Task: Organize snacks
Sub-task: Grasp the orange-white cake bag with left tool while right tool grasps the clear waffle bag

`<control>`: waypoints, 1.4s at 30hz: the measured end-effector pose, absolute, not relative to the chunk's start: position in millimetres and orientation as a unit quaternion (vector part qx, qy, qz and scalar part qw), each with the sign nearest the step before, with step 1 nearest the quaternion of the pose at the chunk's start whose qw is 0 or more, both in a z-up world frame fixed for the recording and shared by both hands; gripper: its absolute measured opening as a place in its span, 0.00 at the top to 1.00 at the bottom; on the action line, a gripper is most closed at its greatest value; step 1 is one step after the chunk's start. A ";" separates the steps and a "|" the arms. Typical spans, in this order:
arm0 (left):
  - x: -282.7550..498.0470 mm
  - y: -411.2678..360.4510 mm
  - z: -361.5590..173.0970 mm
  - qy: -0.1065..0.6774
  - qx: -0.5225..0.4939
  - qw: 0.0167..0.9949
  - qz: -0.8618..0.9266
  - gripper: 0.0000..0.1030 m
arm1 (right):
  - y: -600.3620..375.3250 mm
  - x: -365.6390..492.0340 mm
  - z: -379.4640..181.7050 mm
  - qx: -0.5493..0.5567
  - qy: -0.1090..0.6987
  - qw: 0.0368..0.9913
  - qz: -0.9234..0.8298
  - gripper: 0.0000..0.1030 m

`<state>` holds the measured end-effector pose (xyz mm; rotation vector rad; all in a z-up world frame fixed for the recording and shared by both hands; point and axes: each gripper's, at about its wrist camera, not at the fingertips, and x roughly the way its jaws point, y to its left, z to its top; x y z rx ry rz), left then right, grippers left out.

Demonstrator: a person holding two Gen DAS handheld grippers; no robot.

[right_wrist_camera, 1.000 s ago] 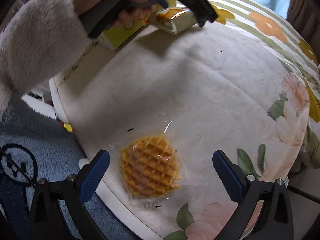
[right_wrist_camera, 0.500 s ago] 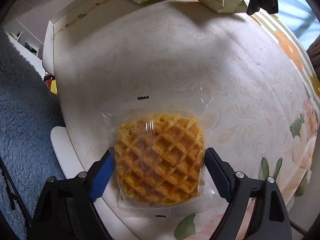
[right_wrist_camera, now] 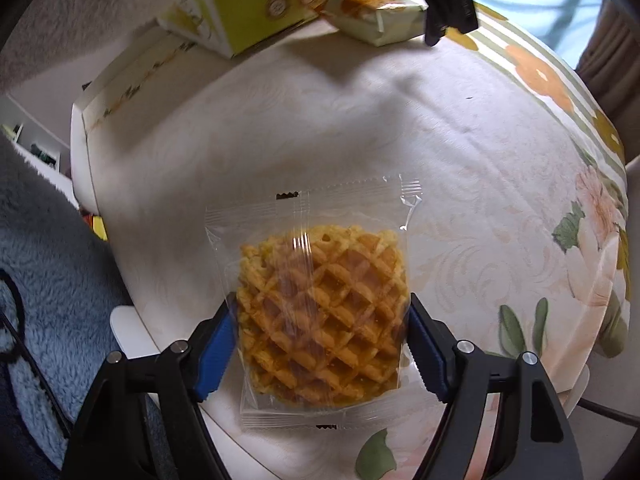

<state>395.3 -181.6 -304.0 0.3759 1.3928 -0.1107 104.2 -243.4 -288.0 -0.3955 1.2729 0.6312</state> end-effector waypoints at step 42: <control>380.3 -156.2 -286.9 0.649 0.058 0.754 -0.084 0.32 | -274.6 139.4 -262.4 -0.098 0.567 0.784 0.234 0.28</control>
